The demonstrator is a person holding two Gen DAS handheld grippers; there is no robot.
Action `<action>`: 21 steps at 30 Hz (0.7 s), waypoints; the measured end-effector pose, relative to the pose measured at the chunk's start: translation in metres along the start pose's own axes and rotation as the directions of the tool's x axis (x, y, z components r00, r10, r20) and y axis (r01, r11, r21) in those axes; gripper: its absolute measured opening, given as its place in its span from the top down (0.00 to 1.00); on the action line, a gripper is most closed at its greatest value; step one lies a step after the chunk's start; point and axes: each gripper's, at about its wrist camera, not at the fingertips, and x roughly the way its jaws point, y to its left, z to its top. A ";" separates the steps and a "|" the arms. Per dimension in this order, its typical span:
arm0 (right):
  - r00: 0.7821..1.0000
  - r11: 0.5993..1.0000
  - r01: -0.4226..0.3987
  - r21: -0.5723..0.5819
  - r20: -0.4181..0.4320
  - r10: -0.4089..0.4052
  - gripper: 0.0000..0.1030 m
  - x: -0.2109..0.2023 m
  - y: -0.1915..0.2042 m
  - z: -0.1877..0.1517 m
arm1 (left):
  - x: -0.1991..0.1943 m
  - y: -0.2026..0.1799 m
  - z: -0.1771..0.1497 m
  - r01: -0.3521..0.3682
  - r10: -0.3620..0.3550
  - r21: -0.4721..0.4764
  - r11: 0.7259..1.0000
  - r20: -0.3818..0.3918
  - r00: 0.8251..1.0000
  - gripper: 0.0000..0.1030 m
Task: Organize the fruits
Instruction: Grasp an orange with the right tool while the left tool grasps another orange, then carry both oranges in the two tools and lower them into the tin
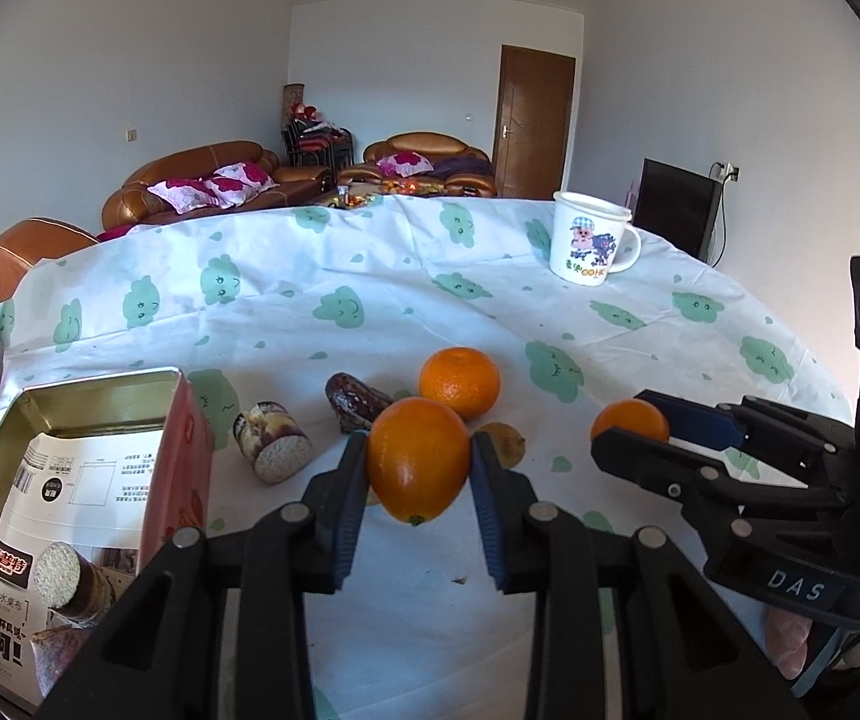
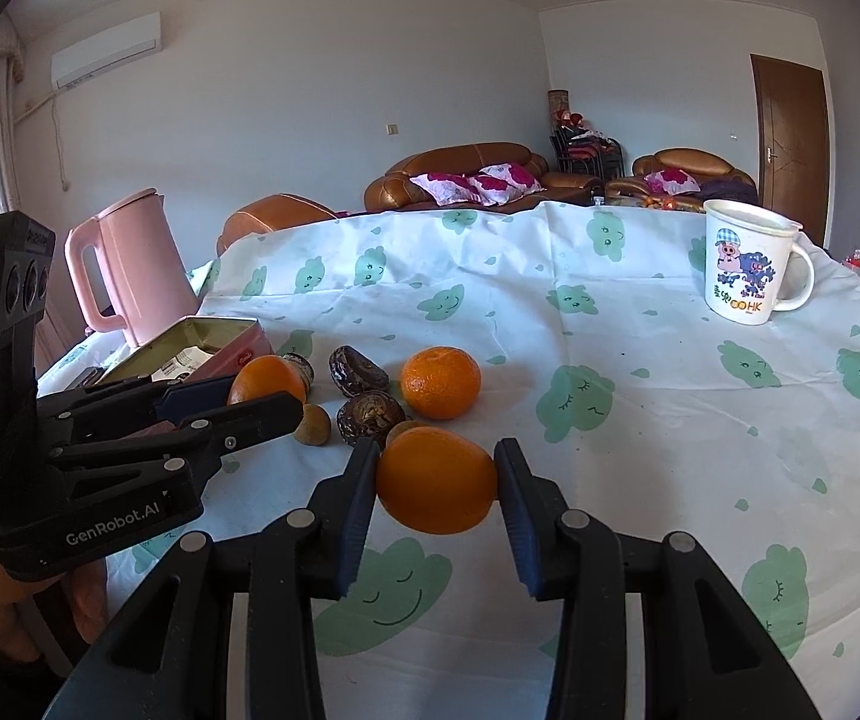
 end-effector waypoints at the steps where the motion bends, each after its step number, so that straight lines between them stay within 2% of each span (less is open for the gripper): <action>1: 1.000 1.000 -0.001 0.000 0.004 0.001 0.60 -0.001 0.000 0.000 | -0.001 0.001 0.000 -0.004 0.004 -0.002 1.000 0.008 1.000 0.66; 21: 0.997 1.000 0.001 -0.016 0.082 0.000 0.60 -0.016 0.002 -0.002 | -0.022 0.000 -0.002 -0.058 0.058 -0.001 0.998 0.115 0.992 0.66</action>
